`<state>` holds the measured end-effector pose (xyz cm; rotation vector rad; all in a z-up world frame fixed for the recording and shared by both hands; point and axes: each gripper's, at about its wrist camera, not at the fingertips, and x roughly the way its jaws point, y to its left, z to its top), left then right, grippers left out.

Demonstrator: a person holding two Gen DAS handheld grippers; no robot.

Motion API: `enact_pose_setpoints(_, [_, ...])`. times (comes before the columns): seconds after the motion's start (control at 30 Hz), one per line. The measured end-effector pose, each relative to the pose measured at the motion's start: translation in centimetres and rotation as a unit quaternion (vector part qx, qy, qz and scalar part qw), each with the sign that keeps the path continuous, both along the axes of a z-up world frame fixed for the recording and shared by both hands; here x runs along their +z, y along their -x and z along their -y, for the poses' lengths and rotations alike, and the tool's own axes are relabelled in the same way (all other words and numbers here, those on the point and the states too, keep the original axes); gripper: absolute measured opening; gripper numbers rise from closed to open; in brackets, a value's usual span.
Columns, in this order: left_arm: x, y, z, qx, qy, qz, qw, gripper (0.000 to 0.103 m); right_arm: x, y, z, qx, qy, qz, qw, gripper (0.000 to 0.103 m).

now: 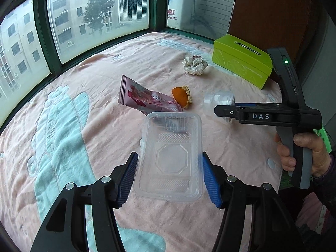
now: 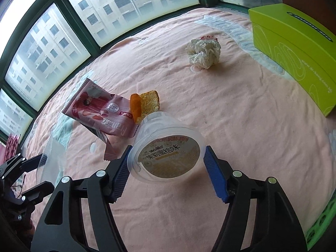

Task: Collect trash
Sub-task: 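Grasp the clear plastic cup with the right gripper while the left holds the tray, then lift and turn the clear cup with the right gripper while the left holds the tray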

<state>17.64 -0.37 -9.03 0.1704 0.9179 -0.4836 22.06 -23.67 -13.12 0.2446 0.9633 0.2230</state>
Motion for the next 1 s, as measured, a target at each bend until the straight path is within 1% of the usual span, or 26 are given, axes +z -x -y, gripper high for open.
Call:
enact_pose_setpoints(0.17, [0.7,0.8,0.6,0.001,0.004,0.006,1.0,0.057,1.5,2.8,0.9,-0.007,0.003,0.01,1.0,0.067])
enact_pose_setpoints(0.3, [1.3,1.9,1.6,-0.002,0.007,0.01,0.9999,0.057,2.8,5.7,2.1,-0.024,0.008,0.02,0.999,0.067])
enact_pose_setpoints(0.47, [2.5,3.7,3.7,-0.02,0.015,0.024,0.9994,0.057,4.7,9.6,3.8,-0.042,0.012,0.045,0.998,0.067])
enact_pose_setpoints(0.6, [3.5,5.1,5.3,-0.034,0.019,0.037,0.9986,0.057,5.7,11.7,5.3,-0.054,0.013,0.055,0.997,0.067])
enact_pose_setpoints(0.77, [4.2,5.9,6.1,-0.038,0.02,0.044,0.9981,0.057,5.7,12.0,5.7,-0.055,0.013,0.049,0.997,0.067])
enact_pose_setpoints(1.0, [3.8,5.8,4.6,-0.019,0.016,0.038,0.999,0.058,4.6,10.3,2.8,-0.008,0.035,0.025,0.999,0.067])
